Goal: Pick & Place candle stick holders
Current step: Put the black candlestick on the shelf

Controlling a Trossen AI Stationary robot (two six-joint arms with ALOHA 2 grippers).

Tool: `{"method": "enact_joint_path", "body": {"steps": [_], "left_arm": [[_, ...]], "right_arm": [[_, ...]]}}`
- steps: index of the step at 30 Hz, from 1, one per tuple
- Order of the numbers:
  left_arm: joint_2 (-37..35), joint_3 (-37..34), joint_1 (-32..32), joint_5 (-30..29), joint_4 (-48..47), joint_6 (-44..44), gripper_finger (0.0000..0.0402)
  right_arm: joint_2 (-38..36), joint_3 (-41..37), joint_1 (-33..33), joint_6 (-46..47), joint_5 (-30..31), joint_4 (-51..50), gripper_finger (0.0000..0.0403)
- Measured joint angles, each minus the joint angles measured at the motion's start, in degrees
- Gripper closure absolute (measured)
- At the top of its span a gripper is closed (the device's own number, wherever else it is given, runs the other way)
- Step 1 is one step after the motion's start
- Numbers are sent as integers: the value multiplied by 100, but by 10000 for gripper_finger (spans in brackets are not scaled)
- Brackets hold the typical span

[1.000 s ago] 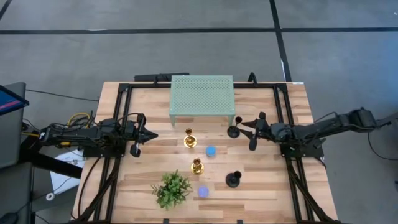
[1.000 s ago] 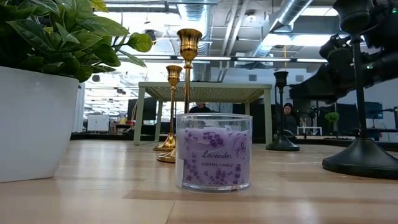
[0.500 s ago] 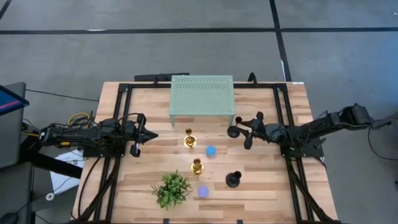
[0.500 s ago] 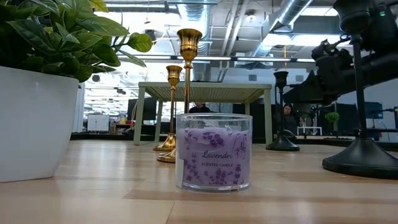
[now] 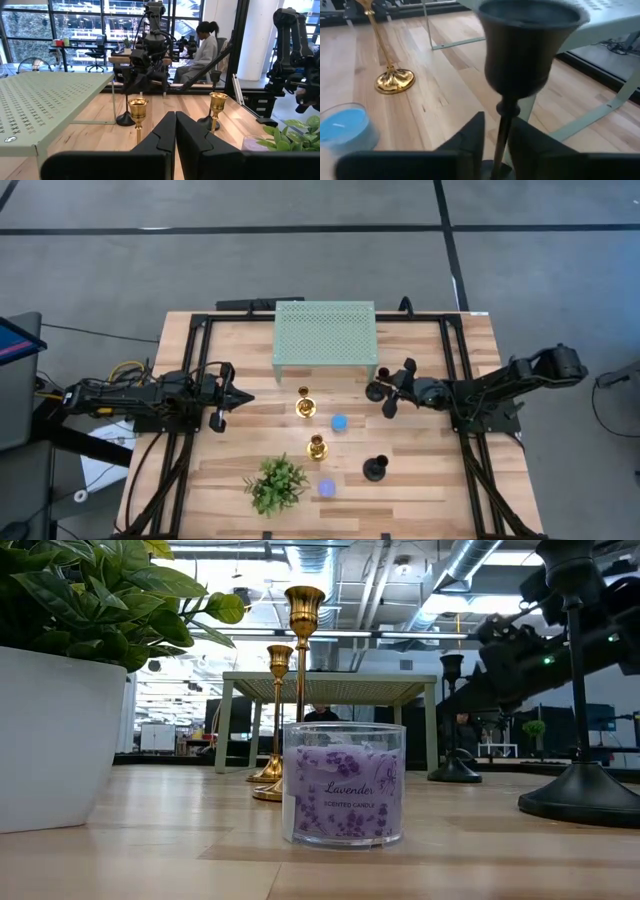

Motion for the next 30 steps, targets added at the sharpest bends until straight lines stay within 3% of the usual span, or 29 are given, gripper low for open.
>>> {"method": "enact_joint_path", "body": {"steps": [3,8,13,22,30], "left_arm": [[0,0,1,0,0,0,389],[0,0,1,0,-2,0,389],[0,2,-1,0,-2,0,389],[0,0,0,0,-4,-2,389],[0,0,-2,0,-4,-3,389]], "right_arm": [[4,0,52,-2,-16,-3,391],[2,0,176,147,-37,1,388],[-3,168,326,473,-425,-149,394],[-3,1725,468,374,-652,-2750,399],[-447,2416,468,142,-1251,-3134,401]]}}
